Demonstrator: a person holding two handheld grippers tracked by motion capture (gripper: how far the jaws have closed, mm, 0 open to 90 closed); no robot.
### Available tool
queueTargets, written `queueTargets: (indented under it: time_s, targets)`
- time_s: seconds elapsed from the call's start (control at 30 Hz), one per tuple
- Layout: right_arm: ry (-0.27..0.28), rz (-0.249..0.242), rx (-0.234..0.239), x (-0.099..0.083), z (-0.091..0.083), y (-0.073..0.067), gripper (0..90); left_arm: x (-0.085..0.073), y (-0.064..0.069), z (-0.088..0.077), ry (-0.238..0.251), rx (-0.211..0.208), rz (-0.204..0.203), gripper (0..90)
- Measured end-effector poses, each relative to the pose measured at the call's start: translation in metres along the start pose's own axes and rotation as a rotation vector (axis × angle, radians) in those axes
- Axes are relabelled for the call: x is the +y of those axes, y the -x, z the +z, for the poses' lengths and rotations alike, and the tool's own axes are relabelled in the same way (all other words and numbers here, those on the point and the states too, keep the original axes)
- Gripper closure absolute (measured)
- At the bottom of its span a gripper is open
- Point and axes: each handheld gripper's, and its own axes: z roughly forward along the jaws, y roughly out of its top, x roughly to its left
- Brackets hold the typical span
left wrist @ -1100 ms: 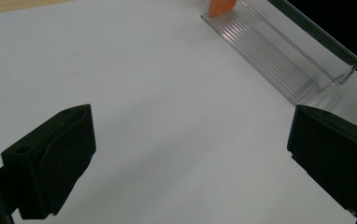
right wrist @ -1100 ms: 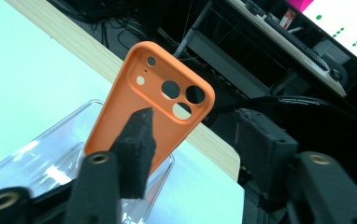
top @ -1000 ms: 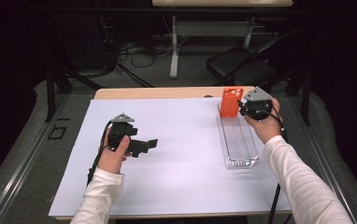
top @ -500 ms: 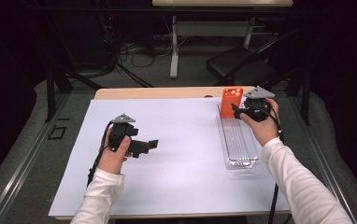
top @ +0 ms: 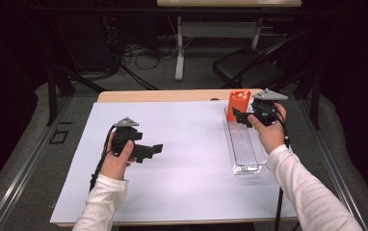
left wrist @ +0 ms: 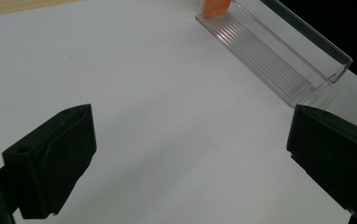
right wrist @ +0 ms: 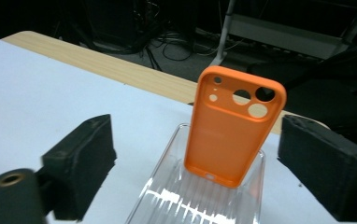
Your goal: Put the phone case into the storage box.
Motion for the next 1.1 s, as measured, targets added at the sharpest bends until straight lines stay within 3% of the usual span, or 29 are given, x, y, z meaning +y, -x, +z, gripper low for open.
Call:
queueTargets:
  time_s: [0.37,0.63,0.93,1.1]
  targets:
    - [-0.003,0.006,0.071,-0.003,-0.007,-0.012,0.3,0.0,0.002,-0.001,0.008,-0.002,0.003,2.0]
    - [0.032,0.003,0.111,-0.001,-0.014,-0.027,0.0,0.0,0.003,-0.002,0.008,-0.003,0.009,2.0]
    - [0.048,-0.059,0.14,-0.007,-0.024,-0.043,0.0,0.0,0.007,0.0,-0.001,-0.01,0.023,2.0]
    - [0.045,-0.094,0.198,-0.016,-0.031,-0.059,0.0,0.0,0.01,0.001,-0.007,-0.017,0.03,2.0]
